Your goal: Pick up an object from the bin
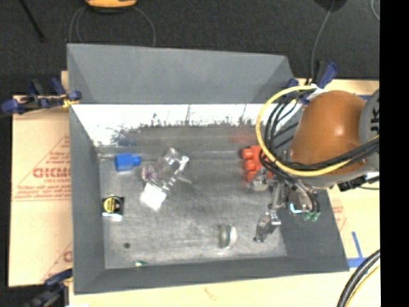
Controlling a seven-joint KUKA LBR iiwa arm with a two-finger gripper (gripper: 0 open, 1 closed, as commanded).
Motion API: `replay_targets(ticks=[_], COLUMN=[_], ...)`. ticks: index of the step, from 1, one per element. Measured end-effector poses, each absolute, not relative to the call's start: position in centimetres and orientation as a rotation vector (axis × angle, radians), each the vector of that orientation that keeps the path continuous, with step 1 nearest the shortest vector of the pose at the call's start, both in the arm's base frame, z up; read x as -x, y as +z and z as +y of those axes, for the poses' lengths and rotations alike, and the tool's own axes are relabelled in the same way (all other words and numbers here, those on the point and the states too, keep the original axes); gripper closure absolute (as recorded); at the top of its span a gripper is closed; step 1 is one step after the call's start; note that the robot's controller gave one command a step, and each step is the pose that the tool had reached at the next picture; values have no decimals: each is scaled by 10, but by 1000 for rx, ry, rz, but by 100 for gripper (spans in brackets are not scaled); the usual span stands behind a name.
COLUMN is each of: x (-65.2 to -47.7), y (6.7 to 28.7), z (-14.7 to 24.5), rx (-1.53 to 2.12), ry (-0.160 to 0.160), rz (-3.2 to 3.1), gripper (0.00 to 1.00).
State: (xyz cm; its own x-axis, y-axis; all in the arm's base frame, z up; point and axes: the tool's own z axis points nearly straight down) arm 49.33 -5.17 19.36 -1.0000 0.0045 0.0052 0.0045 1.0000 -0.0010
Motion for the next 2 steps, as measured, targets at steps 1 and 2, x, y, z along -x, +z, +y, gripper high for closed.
replay_targets(ticks=[1,2], x=[-498,-489], y=[73,101], z=[-30,-2], rx=[-653,-1400], ry=[4,1], rz=[-3082,-2818], gripper=[0,0])
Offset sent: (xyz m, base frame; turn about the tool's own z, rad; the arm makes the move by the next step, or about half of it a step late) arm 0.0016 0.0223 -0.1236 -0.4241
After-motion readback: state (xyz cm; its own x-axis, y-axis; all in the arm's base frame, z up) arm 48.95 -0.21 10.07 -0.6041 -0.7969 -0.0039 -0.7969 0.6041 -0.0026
